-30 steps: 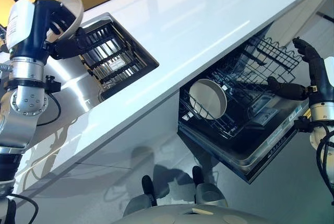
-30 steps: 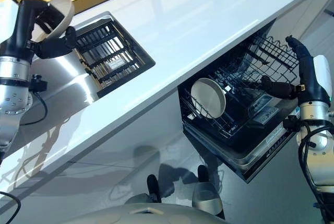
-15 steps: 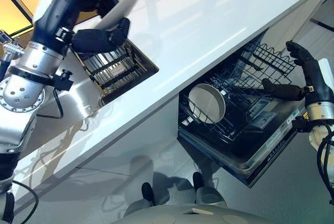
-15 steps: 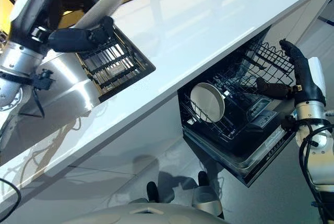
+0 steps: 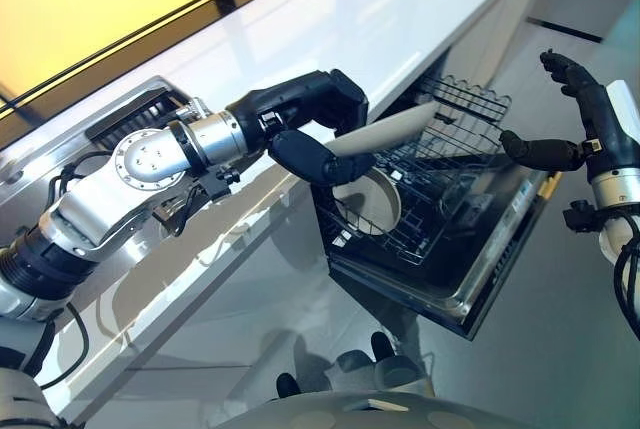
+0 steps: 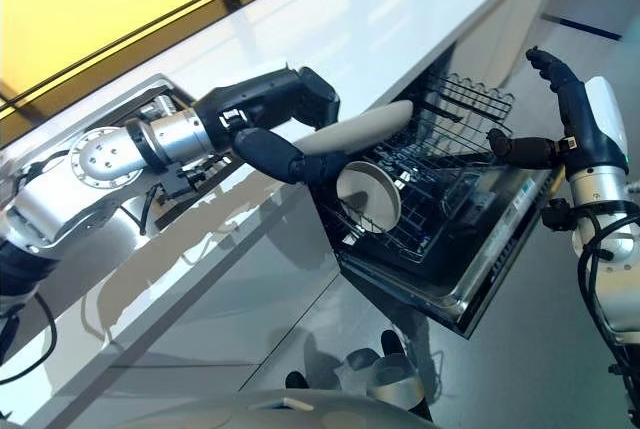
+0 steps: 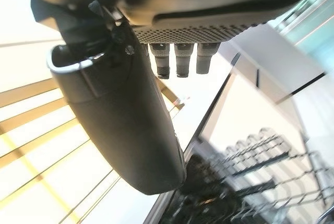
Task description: Pick up plates and place into dishwasher.
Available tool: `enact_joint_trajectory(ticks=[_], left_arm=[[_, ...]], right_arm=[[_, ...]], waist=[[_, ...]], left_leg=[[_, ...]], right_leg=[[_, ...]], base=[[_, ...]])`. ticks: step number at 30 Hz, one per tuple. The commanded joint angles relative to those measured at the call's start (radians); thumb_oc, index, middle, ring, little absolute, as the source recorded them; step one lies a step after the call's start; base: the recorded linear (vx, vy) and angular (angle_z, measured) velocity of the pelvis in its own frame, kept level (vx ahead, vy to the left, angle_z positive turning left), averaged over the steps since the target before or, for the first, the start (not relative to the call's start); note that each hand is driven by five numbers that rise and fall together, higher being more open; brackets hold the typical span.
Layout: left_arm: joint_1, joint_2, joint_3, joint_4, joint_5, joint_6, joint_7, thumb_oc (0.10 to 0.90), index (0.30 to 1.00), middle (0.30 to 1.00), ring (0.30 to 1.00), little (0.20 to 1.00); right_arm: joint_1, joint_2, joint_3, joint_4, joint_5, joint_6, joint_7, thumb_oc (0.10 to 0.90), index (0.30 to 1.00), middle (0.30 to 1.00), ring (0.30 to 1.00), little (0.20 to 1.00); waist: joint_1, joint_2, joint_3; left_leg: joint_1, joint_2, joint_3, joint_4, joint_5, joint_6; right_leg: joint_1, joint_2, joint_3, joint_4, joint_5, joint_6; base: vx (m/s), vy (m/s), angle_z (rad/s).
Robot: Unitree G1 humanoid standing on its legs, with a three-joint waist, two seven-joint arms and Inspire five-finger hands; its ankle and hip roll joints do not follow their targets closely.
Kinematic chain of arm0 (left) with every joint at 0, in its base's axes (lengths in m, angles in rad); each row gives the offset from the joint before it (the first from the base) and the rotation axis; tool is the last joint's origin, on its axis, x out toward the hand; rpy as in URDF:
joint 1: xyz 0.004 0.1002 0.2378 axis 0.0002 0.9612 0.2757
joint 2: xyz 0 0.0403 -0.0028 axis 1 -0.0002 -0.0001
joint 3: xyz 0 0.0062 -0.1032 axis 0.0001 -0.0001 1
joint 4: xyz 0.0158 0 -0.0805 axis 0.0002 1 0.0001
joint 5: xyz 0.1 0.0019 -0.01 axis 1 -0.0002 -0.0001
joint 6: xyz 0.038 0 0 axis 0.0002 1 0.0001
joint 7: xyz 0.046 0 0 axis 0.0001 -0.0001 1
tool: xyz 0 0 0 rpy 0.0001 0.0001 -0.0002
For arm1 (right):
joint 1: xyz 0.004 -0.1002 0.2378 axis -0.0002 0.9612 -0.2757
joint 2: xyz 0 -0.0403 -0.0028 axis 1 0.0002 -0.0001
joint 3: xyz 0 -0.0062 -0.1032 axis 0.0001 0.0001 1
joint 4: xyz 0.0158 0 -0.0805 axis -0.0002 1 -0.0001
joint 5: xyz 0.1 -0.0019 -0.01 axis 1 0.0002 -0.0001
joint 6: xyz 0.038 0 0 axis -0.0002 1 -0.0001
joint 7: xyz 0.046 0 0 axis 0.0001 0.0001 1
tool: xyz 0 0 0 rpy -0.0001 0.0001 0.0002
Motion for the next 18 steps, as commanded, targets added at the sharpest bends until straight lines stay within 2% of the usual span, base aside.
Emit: enact_joint_trajectory(ticks=[1,5,13,18], left_arm=[[-0.190,-0.045,0.002,0.056,-0.122,-0.069,-0.029,0.100,0.300,0.300,0.300,0.200],[-0.244,-0.064,-0.053,0.090,-0.111,-0.086,-0.016,0.100,0.300,0.300,0.300,0.200],[-0.267,-0.052,-0.049,0.138,-0.030,-0.134,-0.032,0.100,0.300,0.300,0.300,0.200],[-0.279,-0.058,-0.061,0.144,0.016,-0.153,-0.040,0.100,0.300,0.300,0.300,0.200]], right_arm=[[-0.126,-0.132,-0.020,-0.036,-0.002,-0.099,0.025,0.800,0.900,0.900,0.900,0.900],[-0.139,-0.159,-0.006,-0.003,0.027,-0.121,0.086,0.800,0.900,0.900,0.900,0.900],[-0.069,-0.192,-0.050,-0.016,0.090,-0.140,0.323,0.800,0.900,0.900,0.900,0.900],[-0.061,-0.211,-0.052,-0.022,0.129,-0.147,0.434,0.800,0.900,0.900,0.900,0.900]], waist=[[-0.009,-0.015,-0.099],[-0.034,-0.014,-0.106],[-0.065,-0.017,-0.114],[-0.077,-0.023,-0.111]], left_leg=[[0.040,0.040,-0.012,0.006,-0.057,-0.027],[0.045,0.043,0.010,0.006,-0.062,-0.028],[0.057,0.049,0.047,0.006,-0.068,-0.029],[0.059,0.051,0.057,0.006,-0.069,-0.029]], right_leg=[[0.029,0.016,-0.032,0.009,-0.011,0.060],[0.019,0.020,-0.008,0.008,-0.007,0.063],[0.006,0.022,0.016,0.010,0.001,0.067],[-0.002,0.025,0.024,0.013,0.004,0.068]], base=[[-0.01,0.029,-0.21],[0.01,0.019,-0.22],[0.03,0.001,-0.17],[0.00,-0.009,-0.04]])
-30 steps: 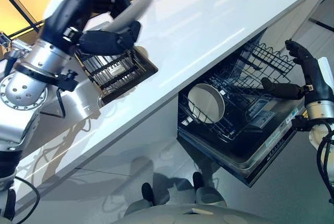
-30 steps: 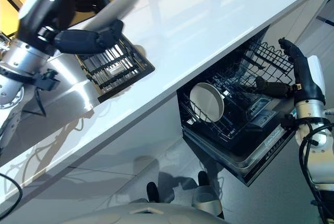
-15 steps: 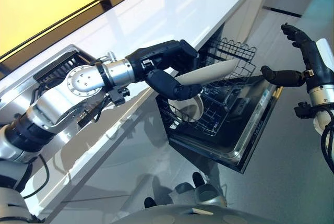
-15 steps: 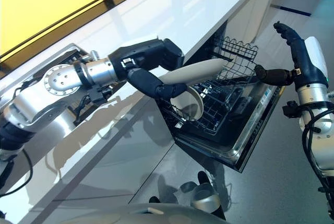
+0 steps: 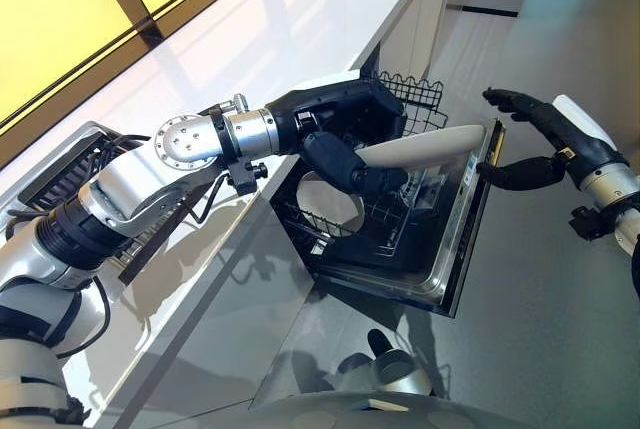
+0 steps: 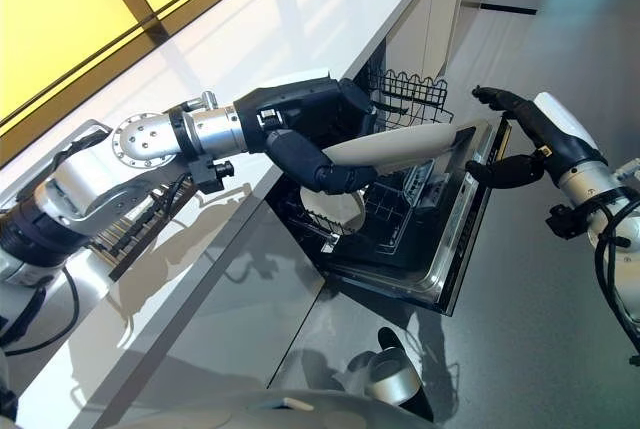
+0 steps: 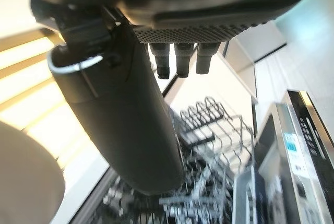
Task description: Pick up plates and place into dishwasher.
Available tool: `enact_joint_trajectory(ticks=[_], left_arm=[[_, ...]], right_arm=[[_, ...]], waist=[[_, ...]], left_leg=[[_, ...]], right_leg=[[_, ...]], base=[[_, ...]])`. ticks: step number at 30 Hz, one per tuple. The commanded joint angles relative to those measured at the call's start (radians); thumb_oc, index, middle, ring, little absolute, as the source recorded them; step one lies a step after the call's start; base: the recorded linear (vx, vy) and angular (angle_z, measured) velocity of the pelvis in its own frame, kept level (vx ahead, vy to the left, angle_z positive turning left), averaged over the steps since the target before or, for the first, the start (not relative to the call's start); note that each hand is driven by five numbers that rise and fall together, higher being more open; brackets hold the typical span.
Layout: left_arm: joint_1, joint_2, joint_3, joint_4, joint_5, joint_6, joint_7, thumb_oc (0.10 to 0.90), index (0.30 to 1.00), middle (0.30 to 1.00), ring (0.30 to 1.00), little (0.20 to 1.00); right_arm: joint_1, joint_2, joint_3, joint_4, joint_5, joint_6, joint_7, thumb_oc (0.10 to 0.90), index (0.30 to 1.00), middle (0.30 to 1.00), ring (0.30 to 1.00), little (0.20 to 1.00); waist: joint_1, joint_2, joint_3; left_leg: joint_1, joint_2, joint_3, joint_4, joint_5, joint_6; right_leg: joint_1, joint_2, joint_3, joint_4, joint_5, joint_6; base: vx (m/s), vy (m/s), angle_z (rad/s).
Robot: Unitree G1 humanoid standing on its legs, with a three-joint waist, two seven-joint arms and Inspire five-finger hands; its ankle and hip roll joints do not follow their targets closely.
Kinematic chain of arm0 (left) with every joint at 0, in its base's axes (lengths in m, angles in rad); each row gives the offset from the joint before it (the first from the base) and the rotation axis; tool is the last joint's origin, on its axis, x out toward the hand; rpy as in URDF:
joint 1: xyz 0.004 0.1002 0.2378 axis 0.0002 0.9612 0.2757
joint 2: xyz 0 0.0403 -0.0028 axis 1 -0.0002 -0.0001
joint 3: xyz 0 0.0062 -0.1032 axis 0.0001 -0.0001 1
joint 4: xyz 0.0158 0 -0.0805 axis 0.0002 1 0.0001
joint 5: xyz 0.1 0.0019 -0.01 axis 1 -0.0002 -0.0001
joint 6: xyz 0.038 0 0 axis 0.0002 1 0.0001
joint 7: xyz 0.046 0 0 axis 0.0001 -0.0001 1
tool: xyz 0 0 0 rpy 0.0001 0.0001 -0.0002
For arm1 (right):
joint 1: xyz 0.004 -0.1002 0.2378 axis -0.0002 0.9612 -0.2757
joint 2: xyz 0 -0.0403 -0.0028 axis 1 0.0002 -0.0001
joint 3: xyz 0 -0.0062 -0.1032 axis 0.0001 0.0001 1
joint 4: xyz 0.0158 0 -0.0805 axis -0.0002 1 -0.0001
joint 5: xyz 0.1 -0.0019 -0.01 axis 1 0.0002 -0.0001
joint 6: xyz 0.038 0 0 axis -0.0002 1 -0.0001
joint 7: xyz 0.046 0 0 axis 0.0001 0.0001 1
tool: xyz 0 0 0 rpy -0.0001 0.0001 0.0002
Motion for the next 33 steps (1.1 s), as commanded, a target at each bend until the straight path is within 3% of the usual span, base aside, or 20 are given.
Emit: enact_joint_trajectory(ticks=[1,7,13,20,33], left_arm=[[-0.155,-0.002,0.045,0.056,0.043,-0.149,0.015,0.100,0.300,0.300,0.300,0.200],[-0.140,-0.005,0.047,0.080,0.072,-0.168,-0.008,0.100,0.300,0.300,0.300,0.200],[-0.133,-0.013,0.046,0.089,0.041,-0.169,-0.017,0.100,0.300,0.300,0.300,0.200],[-0.123,-0.038,0.056,0.115,0.026,-0.150,-0.040,0.100,0.300,0.300,0.300,0.200],[-0.138,-0.092,0.044,0.147,-0.045,-0.120,-0.053,0.100,0.300,0.300,0.300,0.200]], right_arm=[[-0.077,-0.102,-0.058,-0.063,0.074,-0.099,0.056,0.800,0.900,0.900,0.900,0.900],[-0.085,-0.118,-0.048,-0.068,0.172,-0.081,0.182,0.800,0.900,0.900,0.900,0.900],[-0.117,-0.094,-0.035,-0.063,0.241,-0.077,0.168,0.800,0.900,0.900,0.900,0.900],[-0.173,-0.065,-0.019,-0.073,0.291,-0.117,0.170,0.800,0.900,0.900,0.900,0.900],[-0.261,-0.063,0.024,-0.095,0.253,-0.151,0.150,0.800,0.900,0.900,0.900,0.900]], waist=[[-0.005,-0.052,-0.091],[-0.012,-0.059,-0.085],[-0.012,-0.057,-0.083],[-0.010,-0.052,-0.086],[-0.005,-0.055,-0.090]], left_leg=[[0.031,0.044,-0.020,0.007,-0.036,-0.019],[0.035,0.047,-0.008,0.007,-0.035,-0.021],[0.041,0.049,-0.008,0.007,-0.034,-0.022],[0.047,0.053,-0.006,0.007,-0.034,-0.022],[0.050,0.056,-0.007,0.007,-0.033,-0.020]], right_leg=[[0.019,0.008,-0.053,0.014,0.010,0.061],[0.020,0.011,-0.052,0.017,0.010,0.058],[0.022,0.013,-0.050,0.017,0.011,0.056],[0.031,0.015,-0.052,0.017,0.007,0.055],[0.036,0.019,-0.057,0.015,0.007,0.051]], base=[[0.00,0.000,0.00],[0.00,0.000,0.00],[0.00,0.000,0.00],[0.02,-0.001,-0.03],[0.00,0.000,0.00]])
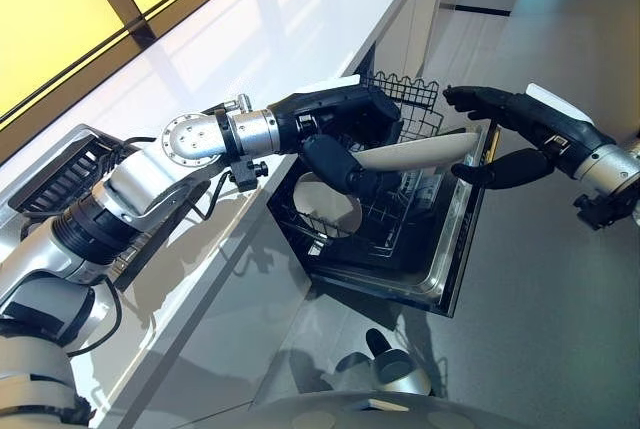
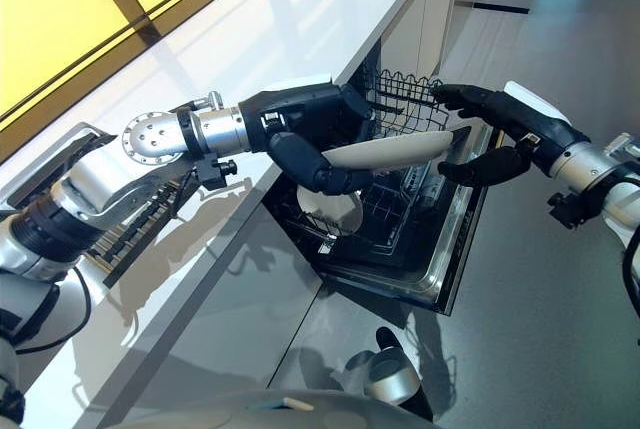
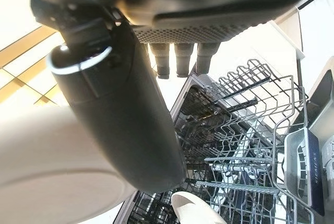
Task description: Pick up plates and place into dishwasher.
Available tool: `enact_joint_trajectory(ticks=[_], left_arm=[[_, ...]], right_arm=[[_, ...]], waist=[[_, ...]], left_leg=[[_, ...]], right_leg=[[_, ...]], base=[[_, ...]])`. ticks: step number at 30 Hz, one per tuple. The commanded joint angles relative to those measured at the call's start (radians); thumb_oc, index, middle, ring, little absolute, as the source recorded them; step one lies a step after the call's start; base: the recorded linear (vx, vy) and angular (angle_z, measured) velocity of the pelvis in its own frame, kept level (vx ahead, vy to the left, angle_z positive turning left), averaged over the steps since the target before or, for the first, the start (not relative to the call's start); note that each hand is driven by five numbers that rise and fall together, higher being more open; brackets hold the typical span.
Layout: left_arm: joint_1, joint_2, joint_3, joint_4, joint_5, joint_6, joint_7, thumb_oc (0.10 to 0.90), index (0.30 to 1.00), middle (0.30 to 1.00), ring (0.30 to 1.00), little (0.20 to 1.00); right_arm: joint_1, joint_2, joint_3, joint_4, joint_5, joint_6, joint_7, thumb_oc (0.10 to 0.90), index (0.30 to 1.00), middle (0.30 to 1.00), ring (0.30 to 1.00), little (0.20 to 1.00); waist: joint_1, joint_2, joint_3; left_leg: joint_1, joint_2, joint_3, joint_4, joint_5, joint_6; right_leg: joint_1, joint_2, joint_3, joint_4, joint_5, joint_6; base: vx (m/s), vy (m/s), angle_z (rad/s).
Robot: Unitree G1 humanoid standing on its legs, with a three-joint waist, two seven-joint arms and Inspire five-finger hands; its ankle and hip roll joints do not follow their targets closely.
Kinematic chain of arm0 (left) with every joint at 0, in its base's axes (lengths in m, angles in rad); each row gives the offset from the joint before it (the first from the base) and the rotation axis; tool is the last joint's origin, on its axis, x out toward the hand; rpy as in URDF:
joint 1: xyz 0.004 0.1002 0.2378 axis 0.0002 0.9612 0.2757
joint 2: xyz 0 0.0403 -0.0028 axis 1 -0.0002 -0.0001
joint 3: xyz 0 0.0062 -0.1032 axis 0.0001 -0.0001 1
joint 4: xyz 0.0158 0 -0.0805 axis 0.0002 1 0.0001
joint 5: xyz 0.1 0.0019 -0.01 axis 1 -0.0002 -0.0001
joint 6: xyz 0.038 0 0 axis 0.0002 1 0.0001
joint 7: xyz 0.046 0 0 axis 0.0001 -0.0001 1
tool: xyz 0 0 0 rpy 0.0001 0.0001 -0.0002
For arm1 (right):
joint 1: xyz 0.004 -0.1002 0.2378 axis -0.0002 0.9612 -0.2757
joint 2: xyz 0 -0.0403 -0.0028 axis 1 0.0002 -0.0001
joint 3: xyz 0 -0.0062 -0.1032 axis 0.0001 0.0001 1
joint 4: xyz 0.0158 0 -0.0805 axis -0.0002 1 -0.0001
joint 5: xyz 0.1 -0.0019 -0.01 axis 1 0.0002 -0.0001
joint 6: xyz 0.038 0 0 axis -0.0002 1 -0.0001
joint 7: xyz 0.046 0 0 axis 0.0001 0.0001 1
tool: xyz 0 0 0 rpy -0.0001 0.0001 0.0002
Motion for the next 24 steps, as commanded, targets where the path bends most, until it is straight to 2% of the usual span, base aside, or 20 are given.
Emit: enact_joint_trajectory(ticks=[1,6,11,12,13,14,24], left_arm=[[-0.139,-0.032,0.043,0.068,-0.079,-0.077,0.030,0.100,0.300,0.300,0.300,0.200],[-0.143,-0.049,0.040,0.084,-0.089,-0.086,0.032,0.100,0.300,0.300,0.300,0.200],[-0.127,-0.067,0.052,0.099,-0.096,-0.099,0.016,0.100,0.300,0.300,0.300,0.200],[-0.126,-0.070,0.054,0.104,-0.094,-0.099,0.014,0.100,0.300,0.300,0.300,0.200],[-0.127,-0.074,0.054,0.110,-0.093,-0.100,0.011,0.100,0.300,0.300,0.300,0.200],[-0.130,-0.078,0.052,0.117,-0.091,-0.101,0.010,0.100,0.300,0.300,0.300,0.200],[-0.112,-0.083,0.082,0.160,-0.083,-0.086,0.007,0.100,0.300,0.300,0.300,0.200]], right_arm=[[-0.157,-0.024,-0.007,-0.084,0.046,-0.111,-0.044,0.800,0.900,0.900,0.900,0.900],[-0.196,-0.020,0.036,-0.101,0.101,-0.058,0.011,0.800,0.900,0.900,0.900,0.900],[-0.207,0.013,0.062,-0.113,0.180,-0.037,0.032,0.800,0.900,0.900,0.900,0.900],[-0.212,0.021,0.067,-0.112,0.188,-0.036,0.032,0.624,0.749,0.749,0.749,0.724],[-0.221,0.029,0.074,-0.108,0.210,-0.033,0.034,0.523,0.662,0.662,0.662,0.623],[-0.233,0.039,0.083,-0.103,0.225,-0.032,0.031,0.100,0.300,0.300,0.300,0.200],[-0.242,0.082,0.085,-0.096,0.262,-0.027,0.022,0.100,0.300,0.300,0.300,0.200]], waist=[[0.002,-0.050,-0.094],[0.005,-0.054,-0.093],[0.011,-0.055,-0.092],[0.012,-0.055,-0.090],[0.014,-0.055,-0.090],[0.015,-0.055,-0.089],[0.021,-0.053,-0.093]], left_leg=[[0.037,0.054,-0.025,0.007,-0.023,-0.017],[0.037,0.056,-0.026,0.007,-0.020,-0.018],[0.038,0.060,-0.026,0.007,-0.016,-0.019],[0.039,0.061,-0.027,0.007,-0.015,-0.019],[0.039,0.062,-0.029,0.007,-0.015,-0.019],[0.040,0.062,-0.030,0.007,-0.014,-0.019],[0.043,0.068,-0.029,0.007,-0.011,-0.022]], right_leg=[[0.032,0.014,-0.073,0.015,0.007,0.051],[0.036,0.015,-0.076,0.015,0.006,0.050],[0.042,0.016,-0.083,0.017,0.002,0.045],[0.043,0.016,-0.084,0.018,0.002,0.045],[0.044,0.016,-0.085,0.018,0.003,0.044],[0.045,0.017,-0.085,0.018,0.002,0.044],[0.053,0.013,-0.091,0.015,0.000,0.043]], base=[[0.00,0.000,0.00],[0.00,0.000,0.00],[0.00,0.000,0.00],[0.00,0.000,0.00],[0.00,0.000,0.00],[0.00,0.000,0.00],[0.00,0.000,0.00]])
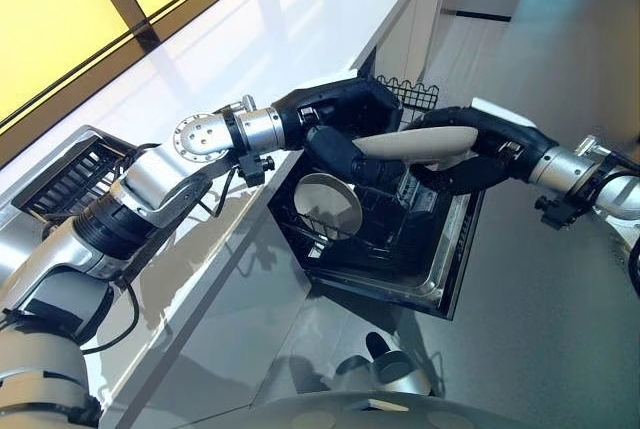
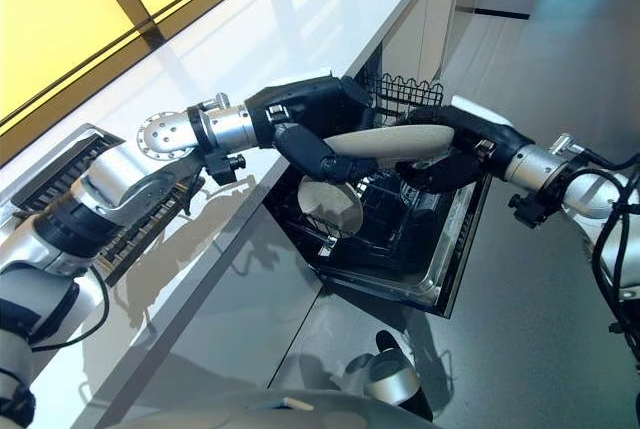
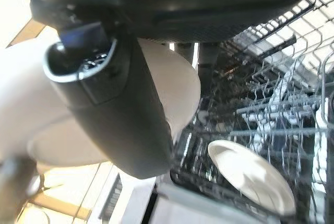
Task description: Pick up plates and place into dishwasher.
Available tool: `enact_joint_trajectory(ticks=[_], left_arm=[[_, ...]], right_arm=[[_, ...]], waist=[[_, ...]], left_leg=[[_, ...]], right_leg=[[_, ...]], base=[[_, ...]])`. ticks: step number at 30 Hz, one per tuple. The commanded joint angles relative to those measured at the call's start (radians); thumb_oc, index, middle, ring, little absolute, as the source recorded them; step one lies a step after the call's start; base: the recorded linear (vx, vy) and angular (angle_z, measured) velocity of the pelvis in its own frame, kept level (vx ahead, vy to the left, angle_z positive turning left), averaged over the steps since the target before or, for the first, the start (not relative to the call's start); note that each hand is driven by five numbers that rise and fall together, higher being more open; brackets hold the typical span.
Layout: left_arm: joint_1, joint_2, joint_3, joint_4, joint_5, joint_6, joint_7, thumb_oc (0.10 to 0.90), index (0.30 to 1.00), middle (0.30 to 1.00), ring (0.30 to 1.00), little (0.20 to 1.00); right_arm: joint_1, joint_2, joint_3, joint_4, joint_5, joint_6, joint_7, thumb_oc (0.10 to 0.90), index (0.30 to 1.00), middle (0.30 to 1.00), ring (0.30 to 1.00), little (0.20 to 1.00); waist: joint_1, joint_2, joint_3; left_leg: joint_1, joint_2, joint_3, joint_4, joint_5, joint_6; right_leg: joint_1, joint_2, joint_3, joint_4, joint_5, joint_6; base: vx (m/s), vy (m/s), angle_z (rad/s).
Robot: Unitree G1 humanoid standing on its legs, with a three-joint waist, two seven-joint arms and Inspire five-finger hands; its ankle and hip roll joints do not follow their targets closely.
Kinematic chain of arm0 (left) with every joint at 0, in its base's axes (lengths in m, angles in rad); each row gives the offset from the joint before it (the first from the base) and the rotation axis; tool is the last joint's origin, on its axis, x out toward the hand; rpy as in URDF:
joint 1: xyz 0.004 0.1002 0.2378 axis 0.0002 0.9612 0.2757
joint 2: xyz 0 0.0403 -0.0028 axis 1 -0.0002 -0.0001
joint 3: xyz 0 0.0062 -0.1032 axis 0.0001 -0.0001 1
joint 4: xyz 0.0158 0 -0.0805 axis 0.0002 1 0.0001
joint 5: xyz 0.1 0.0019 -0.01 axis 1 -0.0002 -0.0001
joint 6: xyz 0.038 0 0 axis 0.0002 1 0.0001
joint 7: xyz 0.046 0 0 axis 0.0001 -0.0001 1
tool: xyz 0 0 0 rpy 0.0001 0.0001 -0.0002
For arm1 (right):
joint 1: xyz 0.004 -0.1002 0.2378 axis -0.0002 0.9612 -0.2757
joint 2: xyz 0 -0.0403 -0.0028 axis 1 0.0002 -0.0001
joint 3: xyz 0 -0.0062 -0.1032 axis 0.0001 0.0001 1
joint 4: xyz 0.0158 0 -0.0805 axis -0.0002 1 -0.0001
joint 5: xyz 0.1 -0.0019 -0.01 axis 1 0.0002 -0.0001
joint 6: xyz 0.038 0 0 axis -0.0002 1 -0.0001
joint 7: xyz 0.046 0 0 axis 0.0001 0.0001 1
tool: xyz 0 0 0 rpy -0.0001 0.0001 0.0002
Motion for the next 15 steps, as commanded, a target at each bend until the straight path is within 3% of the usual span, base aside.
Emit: enact_joint_trajectory(ticks=[1,9,10,11,15], left_arm=[[-0.110,-0.015,0.051,0.049,-0.061,-0.086,0.019,0.100,0.300,0.300,0.300,0.200],[-0.099,-0.003,0.072,0.083,-0.038,-0.071,0.019,0.100,0.300,0.300,0.300,0.200],[-0.095,-0.001,0.076,0.088,-0.038,-0.072,0.021,0.182,0.371,0.371,0.371,0.282],[-0.092,0.002,0.078,0.091,-0.038,-0.071,0.019,0.800,0.900,0.900,0.900,0.900],[-0.070,0.012,0.104,0.096,-0.033,-0.071,0.016,0.800,0.900,0.900,0.900,0.900]], right_arm=[[-0.140,0.046,-0.077,-0.072,0.113,-0.090,-0.054,0.100,0.300,0.300,0.300,0.200],[-0.126,0.044,-0.101,-0.059,0.093,-0.089,-0.043,0.100,0.300,0.300,0.300,0.200],[-0.122,0.041,-0.105,-0.058,0.092,-0.088,-0.043,0.100,0.300,0.300,0.300,0.200],[-0.120,0.040,-0.107,-0.057,0.089,-0.088,-0.044,0.100,0.300,0.300,0.300,0.200],[-0.093,0.035,-0.131,-0.053,0.075,-0.087,-0.045,0.100,0.300,0.300,0.300,0.200]], waist=[[0.006,-0.049,-0.096],[0.005,-0.049,-0.096],[0.005,-0.049,-0.096],[0.006,-0.049,-0.095],[0.007,-0.050,-0.094]], left_leg=[[0.024,0.058,-0.027,0.008,-0.010,-0.019],[0.023,0.059,-0.024,0.008,-0.009,-0.019],[0.023,0.059,-0.024,0.008,-0.009,-0.019],[0.023,0.059,-0.024,0.008,-0.008,-0.020],[0.022,0.060,-0.023,0.008,-0.006,-0.020]], right_leg=[[0.034,0.009,-0.073,0.015,0.001,0.043],[0.032,0.008,-0.071,0.014,0.003,0.044],[0.031,0.008,-0.072,0.014,0.003,0.044],[0.031,0.008,-0.072,0.014,0.003,0.045],[0.032,0.007,-0.075,0.012,0.004,0.044]], base=[[0.00,0.000,0.00],[0.00,0.000,0.00],[0.00,0.000,0.00],[0.00,0.000,0.00],[0.00,0.000,0.00]])
